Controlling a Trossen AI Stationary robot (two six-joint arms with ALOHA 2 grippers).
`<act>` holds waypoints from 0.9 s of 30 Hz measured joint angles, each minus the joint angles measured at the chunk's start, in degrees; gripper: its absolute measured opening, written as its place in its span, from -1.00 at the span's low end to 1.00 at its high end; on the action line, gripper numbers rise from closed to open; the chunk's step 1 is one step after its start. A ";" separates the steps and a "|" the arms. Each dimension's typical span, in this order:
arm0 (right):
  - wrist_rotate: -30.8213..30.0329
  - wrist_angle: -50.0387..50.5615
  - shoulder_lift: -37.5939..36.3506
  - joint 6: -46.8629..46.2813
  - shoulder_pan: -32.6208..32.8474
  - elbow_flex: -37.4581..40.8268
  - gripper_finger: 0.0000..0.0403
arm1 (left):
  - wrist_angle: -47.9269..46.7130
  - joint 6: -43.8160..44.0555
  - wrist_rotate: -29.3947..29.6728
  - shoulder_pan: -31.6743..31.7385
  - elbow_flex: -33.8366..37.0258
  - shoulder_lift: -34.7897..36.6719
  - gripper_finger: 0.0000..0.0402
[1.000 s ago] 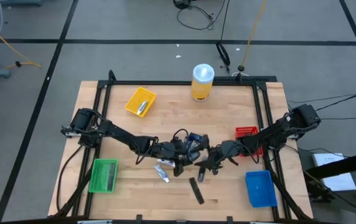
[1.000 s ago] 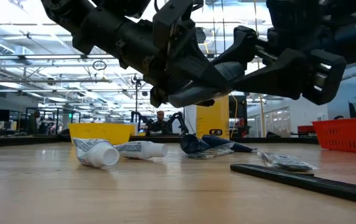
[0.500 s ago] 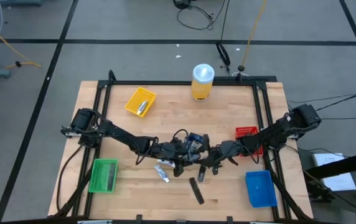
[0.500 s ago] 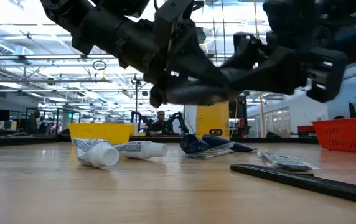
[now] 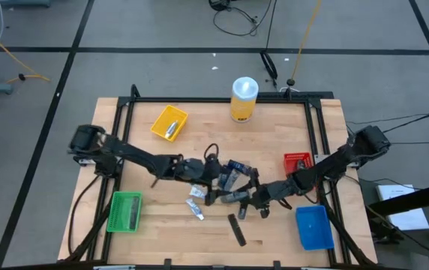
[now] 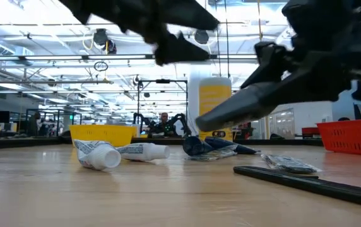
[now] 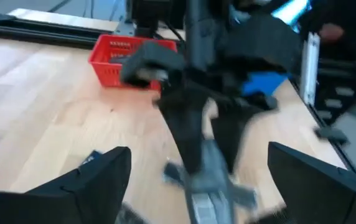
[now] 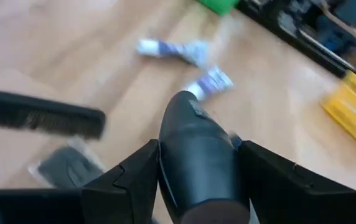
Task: Pick & Place Travel size toiletries
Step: Put the black deodorant into the red bin
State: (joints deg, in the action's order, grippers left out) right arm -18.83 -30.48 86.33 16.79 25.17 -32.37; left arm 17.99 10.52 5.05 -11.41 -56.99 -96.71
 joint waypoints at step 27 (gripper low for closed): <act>-0.74 115.12 -14.65 -96.87 5.06 -24.90 -0.02 | -7.03 7.70 36.35 -11.18 0.13 -9.28 0.78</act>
State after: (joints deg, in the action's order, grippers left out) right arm -19.57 84.64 71.68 -80.09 30.23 -57.26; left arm 10.96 18.22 41.40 -22.59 -56.86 -105.99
